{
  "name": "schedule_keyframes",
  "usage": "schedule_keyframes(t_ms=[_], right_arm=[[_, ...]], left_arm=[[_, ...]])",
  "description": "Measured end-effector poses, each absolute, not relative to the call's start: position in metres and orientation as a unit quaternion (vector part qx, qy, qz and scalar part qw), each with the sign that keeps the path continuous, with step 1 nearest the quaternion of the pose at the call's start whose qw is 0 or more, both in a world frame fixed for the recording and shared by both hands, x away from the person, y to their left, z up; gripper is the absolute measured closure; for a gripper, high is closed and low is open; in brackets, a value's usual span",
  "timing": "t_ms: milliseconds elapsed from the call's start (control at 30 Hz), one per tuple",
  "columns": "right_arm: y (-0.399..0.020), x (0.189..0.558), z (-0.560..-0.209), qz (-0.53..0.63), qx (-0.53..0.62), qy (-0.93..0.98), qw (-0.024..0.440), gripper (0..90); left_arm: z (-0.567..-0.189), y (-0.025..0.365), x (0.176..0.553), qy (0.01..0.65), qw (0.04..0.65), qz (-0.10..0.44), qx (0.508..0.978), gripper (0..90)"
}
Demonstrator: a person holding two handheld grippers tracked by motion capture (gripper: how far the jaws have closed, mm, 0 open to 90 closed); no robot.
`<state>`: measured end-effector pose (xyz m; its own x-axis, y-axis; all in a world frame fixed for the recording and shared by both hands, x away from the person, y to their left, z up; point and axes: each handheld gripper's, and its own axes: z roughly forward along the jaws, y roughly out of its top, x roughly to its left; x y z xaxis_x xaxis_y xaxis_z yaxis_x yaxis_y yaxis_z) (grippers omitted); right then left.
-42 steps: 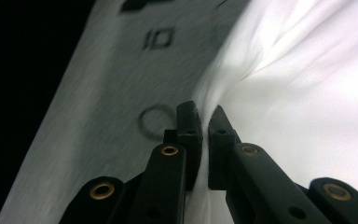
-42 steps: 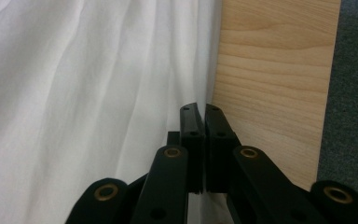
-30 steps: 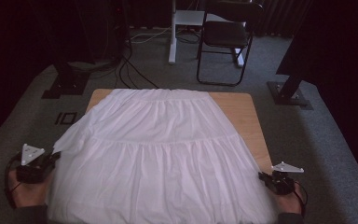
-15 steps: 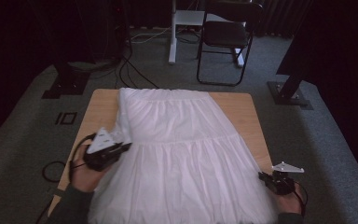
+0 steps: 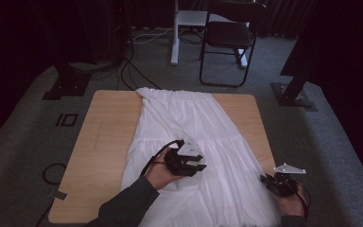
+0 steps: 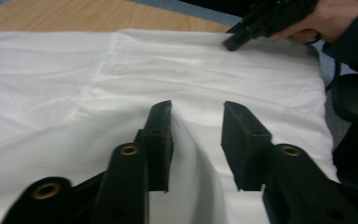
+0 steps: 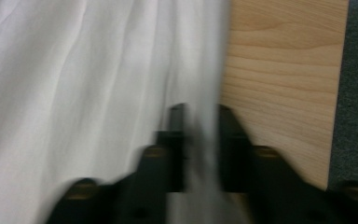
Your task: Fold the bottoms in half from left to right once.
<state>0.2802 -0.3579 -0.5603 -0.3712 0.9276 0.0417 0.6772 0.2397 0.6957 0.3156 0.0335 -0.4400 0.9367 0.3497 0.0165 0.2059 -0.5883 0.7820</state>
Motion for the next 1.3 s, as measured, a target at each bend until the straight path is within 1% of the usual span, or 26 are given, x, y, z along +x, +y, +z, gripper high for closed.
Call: schedule_keyframes(t_ms=[33, 67, 133, 167, 233, 333, 433, 533, 700, 800, 867, 900, 967, 1000, 1033, 1133, 1200, 1300], right_arm=[[-0.355, 0.28, -0.559, 0.312, 0.527, 0.765, 0.199, 60.5], [-0.352, 0.28, -0.558, 0.303, 0.527, 0.766, 0.208, 56.1], [-0.346, 0.28, -0.552, 0.31, 0.524, 0.763, 0.216, 49.9], [-0.341, 0.28, -0.546, 0.315, 0.52, 0.762, 0.222, 47.9], [-0.329, 0.278, -0.532, 0.33, 0.506, 0.763, 0.229, 47.3], [-0.303, 0.273, -0.512, 0.375, 0.465, 0.772, 0.216, 49.4], [-0.268, 0.272, -0.499, 0.403, 0.414, 0.792, 0.199, 52.2], [-0.232, 0.272, -0.494, 0.418, 0.365, 0.813, 0.178, 53.2], [-0.184, 0.271, -0.5, 0.425, 0.308, 0.839, 0.141, 49.6], [-0.161, 0.269, -0.51, 0.433, 0.287, 0.848, 0.106, 46.6], [-0.148, 0.266, -0.518, 0.425, 0.271, 0.858, 0.1, 46.0], [-0.143, 0.266, -0.522, 0.416, 0.266, 0.864, 0.1, 48.3], [-0.14, 0.266, -0.529, 0.397, 0.26, 0.875, 0.092, 75.2], [-0.141, 0.266, -0.531, 0.394, 0.257, 0.878, 0.089, 84.2], [-0.144, 0.265, -0.529, 0.392, 0.255, 0.879, 0.092, 87.3], [-0.166, 0.259, -0.51, 0.411, 0.254, 0.867, 0.122, 88.0], [-0.192, 0.252, -0.487, 0.448, 0.267, 0.84, 0.15, 88.1], [-0.244, 0.237, -0.452, 0.504, 0.297, 0.786, 0.201, 88.1]], left_arm=[[-0.439, 0.042, 0.316, 0.164, 0.428, 0.093, 0.884, 59.4], [-0.438, 0.052, 0.317, 0.175, 0.425, 0.105, 0.882, 58.2], [-0.436, 0.076, 0.317, 0.198, 0.414, 0.14, 0.878, 56.6], [-0.436, 0.089, 0.318, 0.216, 0.411, 0.149, 0.873, 56.1], [-0.44, 0.117, 0.319, 0.253, 0.402, 0.174, 0.862, 55.9], [-0.452, 0.156, 0.317, 0.304, 0.381, 0.2, 0.85, 55.1], [-0.471, 0.187, 0.312, 0.347, 0.365, 0.21, 0.838, 54.2], [-0.489, 0.21, 0.305, 0.374, 0.355, 0.203, 0.833, 53.3], [-0.512, 0.228, 0.298, 0.403, 0.342, 0.188, 0.828, 52.2], [-0.52, 0.226, 0.297, 0.403, 0.334, 0.183, 0.832, 51.2], [-0.523, 0.221, 0.297, 0.398, 0.334, 0.178, 0.836, 50.9], [-0.523, 0.218, 0.298, 0.394, 0.335, 0.175, 0.837, 50.8], [-0.524, 0.212, 0.298, 0.389, 0.338, 0.172, 0.84, 50.4], [-0.524, 0.21, 0.298, 0.386, 0.339, 0.171, 0.841, 50.1], [-0.524, 0.208, 0.298, 0.382, 0.341, 0.17, 0.842, 49.9], [-0.521, 0.202, 0.299, 0.376, 0.351, 0.167, 0.841, 49.3], [-0.518, 0.199, 0.299, 0.373, 0.36, 0.166, 0.839, 49.2], [-0.516, 0.197, 0.299, 0.368, 0.366, 0.162, 0.839, 48.9]])
